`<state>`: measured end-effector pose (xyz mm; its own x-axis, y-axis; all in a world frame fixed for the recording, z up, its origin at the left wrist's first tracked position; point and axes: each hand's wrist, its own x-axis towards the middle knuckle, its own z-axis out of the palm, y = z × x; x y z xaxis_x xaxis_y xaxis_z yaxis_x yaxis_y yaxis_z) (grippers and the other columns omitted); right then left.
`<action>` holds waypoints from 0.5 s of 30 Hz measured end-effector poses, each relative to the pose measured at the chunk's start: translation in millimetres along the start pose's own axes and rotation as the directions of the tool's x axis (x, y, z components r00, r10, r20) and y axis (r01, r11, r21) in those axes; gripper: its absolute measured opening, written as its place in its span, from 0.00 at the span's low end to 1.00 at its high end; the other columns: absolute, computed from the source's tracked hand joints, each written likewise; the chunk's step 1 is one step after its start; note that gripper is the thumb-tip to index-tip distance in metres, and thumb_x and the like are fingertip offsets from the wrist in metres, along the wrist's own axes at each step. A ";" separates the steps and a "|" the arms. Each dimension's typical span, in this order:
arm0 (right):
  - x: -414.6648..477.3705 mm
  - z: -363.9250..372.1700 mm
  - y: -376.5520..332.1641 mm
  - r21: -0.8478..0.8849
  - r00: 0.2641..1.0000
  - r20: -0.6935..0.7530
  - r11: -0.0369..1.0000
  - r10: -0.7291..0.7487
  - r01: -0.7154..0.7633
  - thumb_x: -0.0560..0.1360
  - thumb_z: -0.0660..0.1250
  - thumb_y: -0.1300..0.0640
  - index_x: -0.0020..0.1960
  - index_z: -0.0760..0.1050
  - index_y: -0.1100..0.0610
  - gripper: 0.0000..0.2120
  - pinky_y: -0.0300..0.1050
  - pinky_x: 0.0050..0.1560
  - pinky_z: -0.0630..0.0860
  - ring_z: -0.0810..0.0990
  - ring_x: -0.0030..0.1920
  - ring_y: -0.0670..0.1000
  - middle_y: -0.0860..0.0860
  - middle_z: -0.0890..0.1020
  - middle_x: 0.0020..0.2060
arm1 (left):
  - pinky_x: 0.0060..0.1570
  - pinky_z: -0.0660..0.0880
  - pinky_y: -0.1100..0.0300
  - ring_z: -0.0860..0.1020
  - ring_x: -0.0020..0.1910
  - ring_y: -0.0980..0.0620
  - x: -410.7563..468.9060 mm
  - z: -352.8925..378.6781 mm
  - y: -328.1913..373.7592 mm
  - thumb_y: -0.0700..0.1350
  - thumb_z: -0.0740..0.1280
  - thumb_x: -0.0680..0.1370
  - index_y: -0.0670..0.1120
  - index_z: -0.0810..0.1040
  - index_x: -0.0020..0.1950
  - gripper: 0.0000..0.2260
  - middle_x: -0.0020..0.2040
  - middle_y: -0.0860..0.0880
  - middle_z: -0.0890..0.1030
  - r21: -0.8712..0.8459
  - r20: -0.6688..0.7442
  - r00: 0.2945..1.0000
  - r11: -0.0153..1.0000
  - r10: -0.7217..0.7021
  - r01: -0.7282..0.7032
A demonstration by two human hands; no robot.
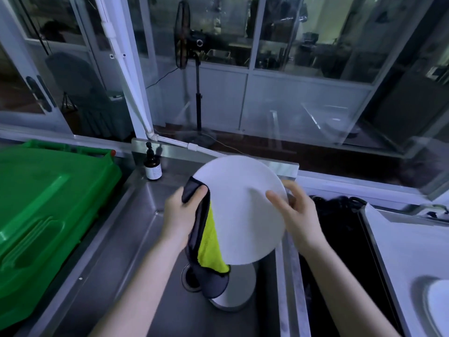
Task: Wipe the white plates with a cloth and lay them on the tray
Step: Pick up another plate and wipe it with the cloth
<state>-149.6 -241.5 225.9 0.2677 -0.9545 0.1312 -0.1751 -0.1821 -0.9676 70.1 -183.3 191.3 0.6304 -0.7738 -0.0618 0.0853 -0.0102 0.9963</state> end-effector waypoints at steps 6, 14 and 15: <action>28.2 7.5 -21.5 -0.484 0.922 0.367 0.820 -0.126 0.305 0.76 0.70 0.44 0.31 0.66 0.49 0.21 0.39 0.33 0.61 0.64 0.30 0.44 0.45 0.67 0.27 | 0.37 0.69 0.57 0.72 0.36 0.58 4.6 7.9 24.0 0.43 0.75 0.73 0.48 0.82 0.39 0.05 0.33 0.50 0.79 0.280 0.506 0.832 0.870 0.225 -0.406; 0.9 32.1 5.7 0.163 0.955 -0.276 0.984 0.112 -0.068 0.78 0.69 0.47 0.37 0.67 0.68 0.26 0.45 0.37 0.60 0.63 0.34 0.48 0.51 0.65 0.32 | 0.48 0.77 0.54 0.82 0.46 0.50 -9.3 0.9 -8.9 0.52 0.73 0.74 0.47 0.83 0.45 0.08 0.41 0.52 0.86 0.004 -0.058 0.997 0.999 -0.041 0.041; -5.7 42.0 11.9 0.303 0.914 -0.341 0.946 0.220 -0.115 0.78 0.68 0.46 0.39 0.67 0.68 0.26 0.46 0.38 0.61 0.64 0.35 0.49 0.52 0.66 0.33 | 0.51 0.78 0.50 0.83 0.48 0.48 -13.5 2.8 -14.6 0.53 0.73 0.74 0.47 0.83 0.46 0.09 0.43 0.51 0.86 -0.087 -0.097 0.987 0.989 -0.131 0.123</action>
<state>-113.4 -228.3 204.6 -0.1169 -0.9929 -0.0195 0.0910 0.0089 -0.9958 58.1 -174.4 177.7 0.6859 -0.7004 -0.1976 0.2293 -0.0498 0.9721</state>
